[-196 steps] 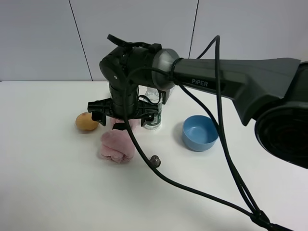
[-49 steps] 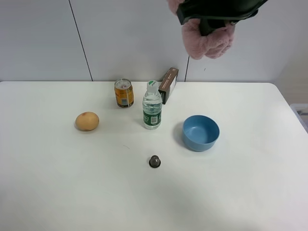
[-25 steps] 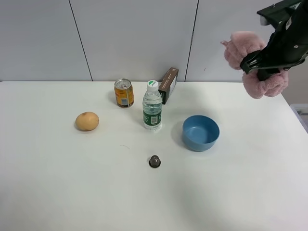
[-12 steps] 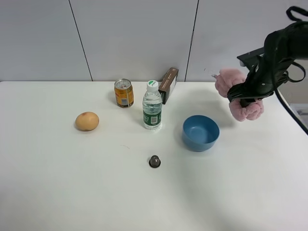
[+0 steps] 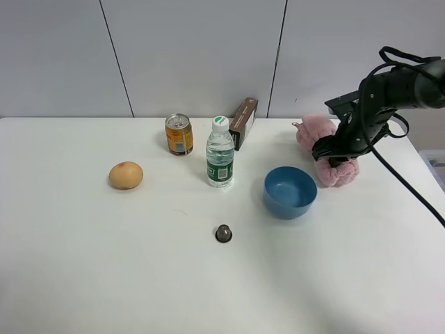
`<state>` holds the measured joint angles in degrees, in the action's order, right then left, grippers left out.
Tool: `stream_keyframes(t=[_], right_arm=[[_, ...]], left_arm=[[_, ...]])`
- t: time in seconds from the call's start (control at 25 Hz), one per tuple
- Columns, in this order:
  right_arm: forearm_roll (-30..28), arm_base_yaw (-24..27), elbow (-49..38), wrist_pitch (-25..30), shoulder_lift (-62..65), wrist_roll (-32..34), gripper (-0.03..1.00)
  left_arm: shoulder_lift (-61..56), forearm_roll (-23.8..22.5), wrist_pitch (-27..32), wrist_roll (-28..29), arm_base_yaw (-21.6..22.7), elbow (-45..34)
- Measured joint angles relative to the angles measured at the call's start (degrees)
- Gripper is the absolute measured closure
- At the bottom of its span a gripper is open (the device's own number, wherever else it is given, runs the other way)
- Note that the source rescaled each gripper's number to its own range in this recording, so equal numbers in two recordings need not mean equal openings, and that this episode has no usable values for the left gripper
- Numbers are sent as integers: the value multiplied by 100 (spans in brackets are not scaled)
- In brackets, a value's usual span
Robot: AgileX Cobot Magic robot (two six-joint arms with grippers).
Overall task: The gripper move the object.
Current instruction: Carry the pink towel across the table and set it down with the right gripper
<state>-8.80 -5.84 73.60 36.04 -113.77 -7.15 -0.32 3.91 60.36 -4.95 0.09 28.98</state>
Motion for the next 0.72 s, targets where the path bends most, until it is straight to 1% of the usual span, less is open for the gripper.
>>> stream_keyframes(t=[0.16,0.2,0.24,0.28,0.36,0.4,0.48,0.52,0.64,0.72], right_arm=[[-10,0,0,-31,0,-5,97],[-12,0,0,-12,0,-5,91],[-24,0,0,21,0,-5,77],[-38,0,0,35,0,19,58],[-77,0,0,24,6,185,23],[-104,0,0,6,21,320,12],[-133,0,0,-32,59,507,3],[-157,0,0,-31,73,544,0],[-162,0,0,53,143,550,-2],[-162,0,6,310,288,545,-3]], left_arm=[[0,0,0,0,0,0],[0,0,0,0,0,0],[0,0,0,0,0,0],[0,0,0,0,0,0],[0,0,0,0,0,0],[0,0,0,0,0,0],[0,0,0,0,0,0],[0,0,0,0,0,0],[0,0,0,0,0,0],[0,0,0,0,0,0]])
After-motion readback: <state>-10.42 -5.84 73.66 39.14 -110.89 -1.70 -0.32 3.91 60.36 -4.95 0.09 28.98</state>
